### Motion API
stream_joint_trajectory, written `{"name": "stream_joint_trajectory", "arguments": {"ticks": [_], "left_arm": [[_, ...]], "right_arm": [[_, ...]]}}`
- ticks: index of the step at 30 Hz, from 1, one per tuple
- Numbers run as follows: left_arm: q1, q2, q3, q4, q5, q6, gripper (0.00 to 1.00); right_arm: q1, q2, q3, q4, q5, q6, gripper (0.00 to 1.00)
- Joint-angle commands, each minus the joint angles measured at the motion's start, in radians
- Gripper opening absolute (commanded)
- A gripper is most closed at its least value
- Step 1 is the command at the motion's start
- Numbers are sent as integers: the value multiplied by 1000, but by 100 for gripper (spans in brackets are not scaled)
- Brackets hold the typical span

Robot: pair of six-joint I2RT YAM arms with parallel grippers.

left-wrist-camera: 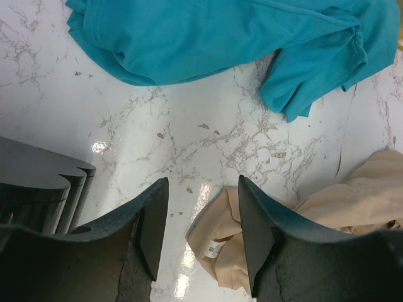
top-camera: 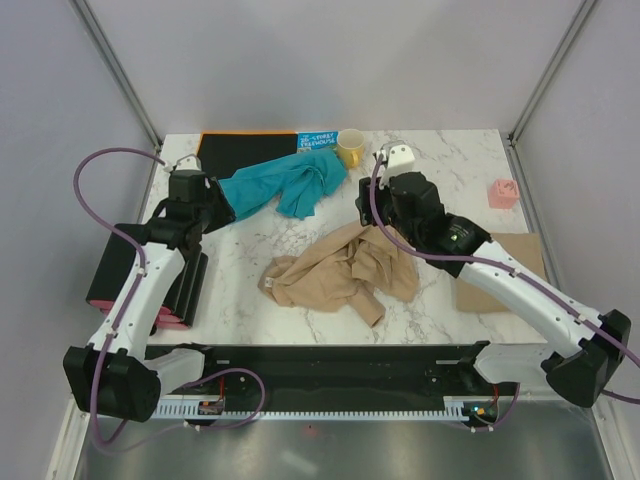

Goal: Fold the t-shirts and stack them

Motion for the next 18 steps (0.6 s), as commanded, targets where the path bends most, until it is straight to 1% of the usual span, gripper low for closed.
{"name": "stream_joint_trajectory", "arguments": {"ticks": [1, 3, 7, 8, 9, 11, 13, 15, 18], "left_arm": [[-6, -33, 26, 18, 14, 24, 55], [-6, -45, 21, 18, 8, 21, 55], [-6, -37, 23, 18, 0, 22, 55], [-6, -34, 23, 18, -3, 24, 55], [-6, -28, 24, 16, -4, 25, 55], [-6, -27, 23, 15, -7, 24, 55], [-6, -25, 21, 15, -9, 21, 55], [-6, -21, 24, 16, -9, 19, 55], [-6, -13, 24, 15, -11, 19, 55]], "right_arm": [[3, 36, 135, -40, -70, -40, 63], [2, 55, 155, -55, -119, -40, 64], [2, 111, 132, -46, -248, -33, 64], [2, 122, 126, -42, -335, -38, 64], [5, 134, 120, -38, -389, -58, 64], [21, 165, 115, -35, -452, -66, 61], [32, 177, 92, -17, -465, -84, 60], [34, 188, 80, 3, -462, -92, 62], [34, 248, 117, -23, -488, -115, 62]]}}
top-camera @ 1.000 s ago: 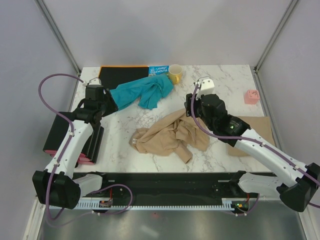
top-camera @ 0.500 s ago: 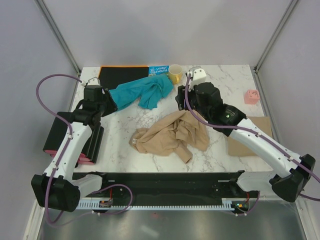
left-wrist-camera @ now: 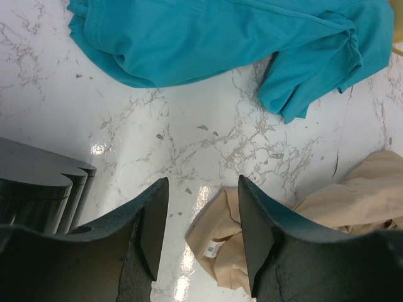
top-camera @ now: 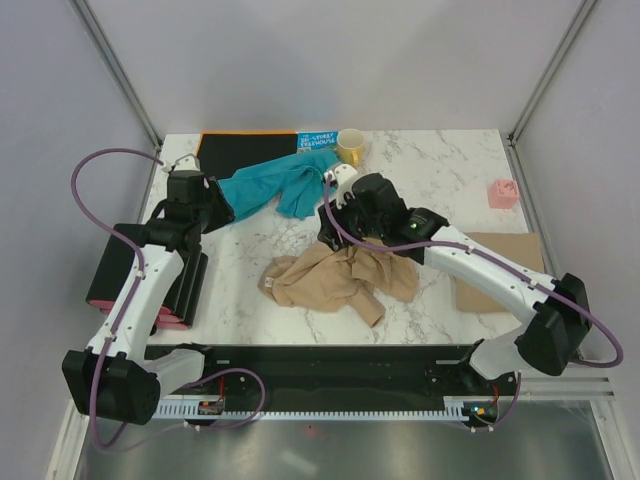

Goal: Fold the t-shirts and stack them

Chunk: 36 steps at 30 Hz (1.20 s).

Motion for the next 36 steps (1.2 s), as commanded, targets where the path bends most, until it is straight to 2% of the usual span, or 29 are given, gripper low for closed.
{"name": "stream_joint_trajectory", "arguments": {"ticks": [1, 7, 13, 20, 27, 36], "left_arm": [[-6, 12, 24, 15, -9, 19, 55], [-6, 16, 20, 15, -15, 21, 55], [-6, 38, 23, 14, -15, 22, 55], [-6, 36, 18, 11, -27, 22, 55], [-6, 39, 21, 11, -23, 25, 55], [-6, 22, 17, 9, -32, 28, 55]], "right_arm": [[1, 79, 41, 9, -97, -53, 63], [27, 211, 59, 2, -164, -57, 62], [103, 277, 78, 22, -223, -83, 61], [197, 326, 153, 5, -225, -102, 63], [224, 409, 193, -12, -176, -100, 63], [300, 498, 239, 32, -10, -200, 65]]}}
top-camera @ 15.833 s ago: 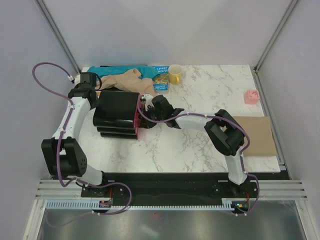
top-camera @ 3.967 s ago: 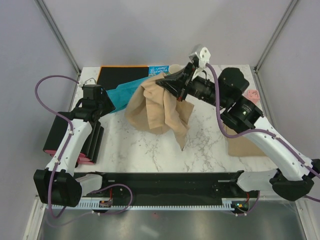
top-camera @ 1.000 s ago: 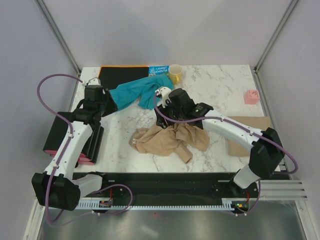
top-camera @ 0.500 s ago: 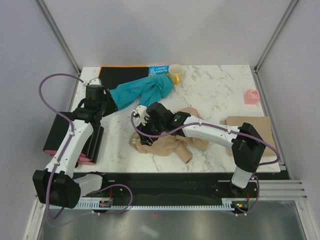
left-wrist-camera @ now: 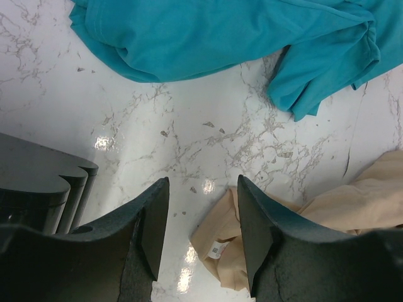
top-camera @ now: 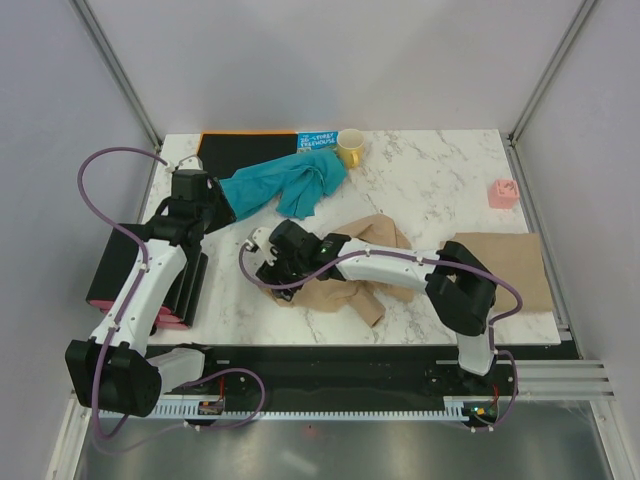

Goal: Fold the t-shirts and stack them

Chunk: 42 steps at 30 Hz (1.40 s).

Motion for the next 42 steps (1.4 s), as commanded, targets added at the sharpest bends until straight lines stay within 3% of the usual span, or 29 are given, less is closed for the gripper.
{"name": "stream_joint_trajectory", "arguments": {"ticks": [1, 12, 19, 23, 28, 32, 37, 39, 42], "left_arm": [[-6, -20, 17, 8, -25, 28, 55], [-6, -20, 15, 8, -11, 30, 55], [-6, -18, 17, 8, -4, 30, 54], [-6, -21, 14, 10, -2, 30, 54], [-6, -23, 14, 10, 2, 30, 54], [-6, -15, 15, 11, 15, 25, 54], [-6, 9, 24, 11, 45, 28, 54], [-9, 3, 20, 11, 45, 28, 54], [-14, 0, 18, 11, 39, 30, 54]], "right_arm": [[45, 11, 42, 48, 99, -63, 65], [88, -44, 5, 109, 275, -99, 65], [88, 22, 42, 93, 353, -156, 66], [65, 20, 31, 120, 450, -71, 66], [-108, -98, -99, 255, 476, 100, 65], [-257, -237, -159, 300, 650, 181, 65], [-466, -308, -210, 320, 732, 250, 67], [-559, -311, -208, 300, 719, 289, 84], [-651, -317, -210, 292, 705, 318, 81]]}}
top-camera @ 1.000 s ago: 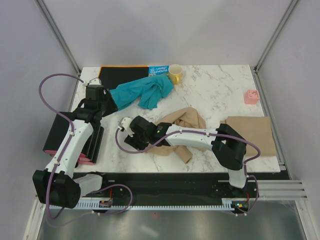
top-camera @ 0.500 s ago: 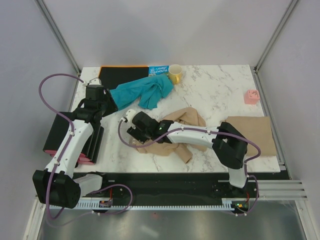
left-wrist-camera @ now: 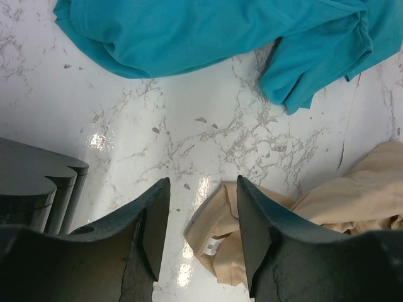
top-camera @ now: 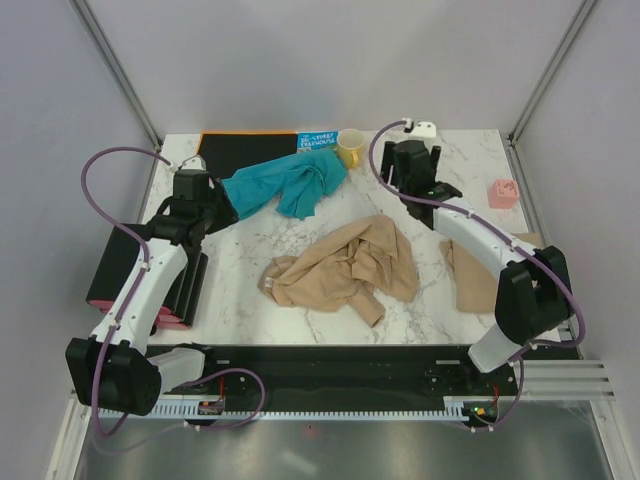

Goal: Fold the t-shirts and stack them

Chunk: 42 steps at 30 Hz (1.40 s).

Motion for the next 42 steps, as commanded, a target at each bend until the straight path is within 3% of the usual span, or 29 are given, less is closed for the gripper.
{"name": "stream_joint_trajectory", "arguments": {"ticks": [1, 11, 20, 23, 26, 30, 33, 34, 39, 42], "left_arm": [[-10, -8, 18, 11, 10, 30, 54], [-18, -2, 21, 11, 16, 31, 54], [-19, -3, 18, 11, 16, 30, 54], [-19, -2, 20, 11, 16, 30, 54], [-21, -3, 20, 11, 18, 30, 54], [-24, -3, 17, 11, 13, 28, 54], [-25, -4, 17, 11, 9, 27, 54], [-25, -2, 17, 11, 7, 27, 54], [-27, -2, 17, 11, 7, 27, 54], [-27, -2, 17, 10, 0, 28, 54]], "right_arm": [[-114, -15, -17, 2, 29, 89, 80], [-422, -36, -17, -50, -110, 209, 82], [-492, -73, -61, -67, -74, 201, 82], [-581, -95, -110, -47, -156, 243, 82], [-589, -112, -135, -41, -149, 241, 82], [-588, -127, -156, -19, -160, 249, 81], [-585, -113, -173, 45, -378, 218, 79], [-574, -104, -178, 85, -554, 200, 79], [-281, 6, -60, -19, -566, -37, 78], [-155, 46, -31, -73, -542, -79, 78]]}}
